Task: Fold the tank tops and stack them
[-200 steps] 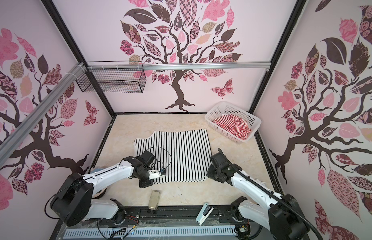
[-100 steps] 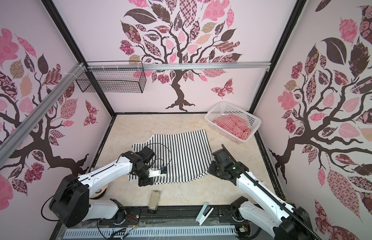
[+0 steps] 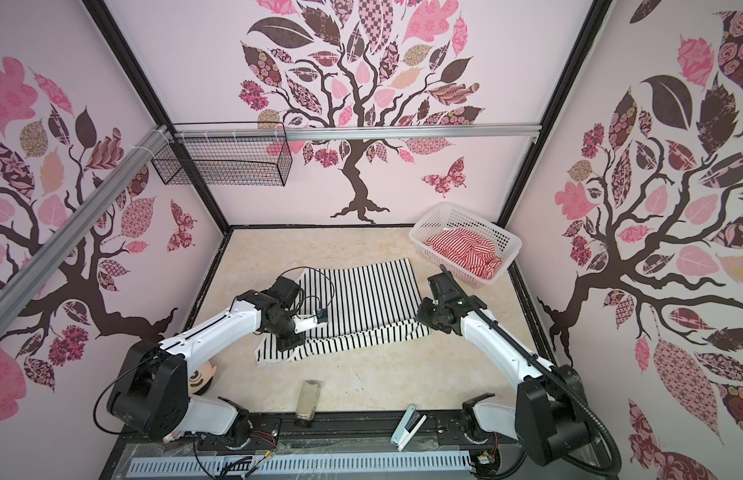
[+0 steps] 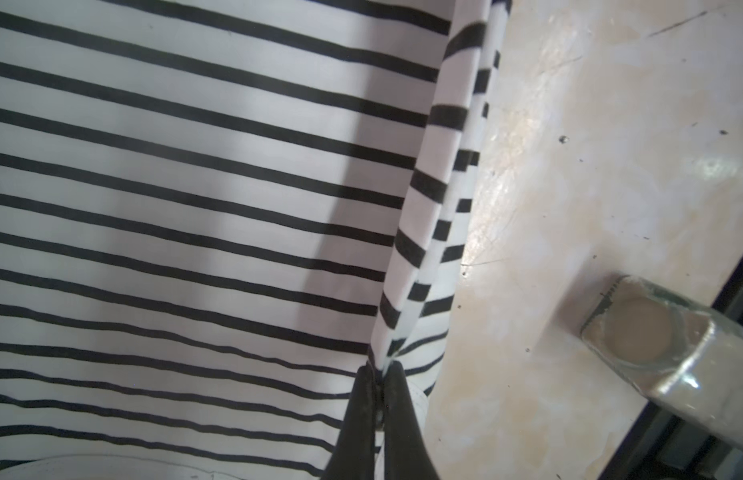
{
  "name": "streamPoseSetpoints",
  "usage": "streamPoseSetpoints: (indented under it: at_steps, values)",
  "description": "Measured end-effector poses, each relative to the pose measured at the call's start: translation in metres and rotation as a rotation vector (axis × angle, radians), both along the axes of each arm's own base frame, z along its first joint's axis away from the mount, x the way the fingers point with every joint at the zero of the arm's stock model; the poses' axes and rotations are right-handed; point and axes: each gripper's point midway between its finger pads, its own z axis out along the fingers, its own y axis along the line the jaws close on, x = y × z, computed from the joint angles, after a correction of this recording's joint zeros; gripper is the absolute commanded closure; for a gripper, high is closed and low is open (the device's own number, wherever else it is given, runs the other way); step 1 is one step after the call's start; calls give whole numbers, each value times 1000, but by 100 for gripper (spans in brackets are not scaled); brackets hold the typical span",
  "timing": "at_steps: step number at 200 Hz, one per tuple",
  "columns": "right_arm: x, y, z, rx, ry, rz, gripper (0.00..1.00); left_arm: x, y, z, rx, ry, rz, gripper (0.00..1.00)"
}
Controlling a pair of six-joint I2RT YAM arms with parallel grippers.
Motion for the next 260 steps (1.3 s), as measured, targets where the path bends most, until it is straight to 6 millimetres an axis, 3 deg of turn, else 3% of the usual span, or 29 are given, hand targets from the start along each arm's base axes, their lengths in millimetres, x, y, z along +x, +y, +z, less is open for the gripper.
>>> streamPoseSetpoints:
  at_steps: [72,112,148,206,219,239,260]
  values:
    - [31,0,-7,-26,6,23,96,55,-3,12,-1,-178,89,100]
    - [48,0,-16,-56,20,29,96,79,0,1,49,-212,132,100]
    - [63,4,-28,-69,43,40,95,88,9,-16,109,-205,154,100]
    - [87,9,-37,-88,46,51,94,98,17,-18,145,-240,179,100]
    - [92,9,-36,-91,39,52,87,100,18,-19,152,-246,188,97]
    - [100,10,-34,-98,31,54,60,104,21,-21,168,-259,213,75]
    - [108,12,-27,-94,17,59,48,110,27,-20,191,-286,254,63]
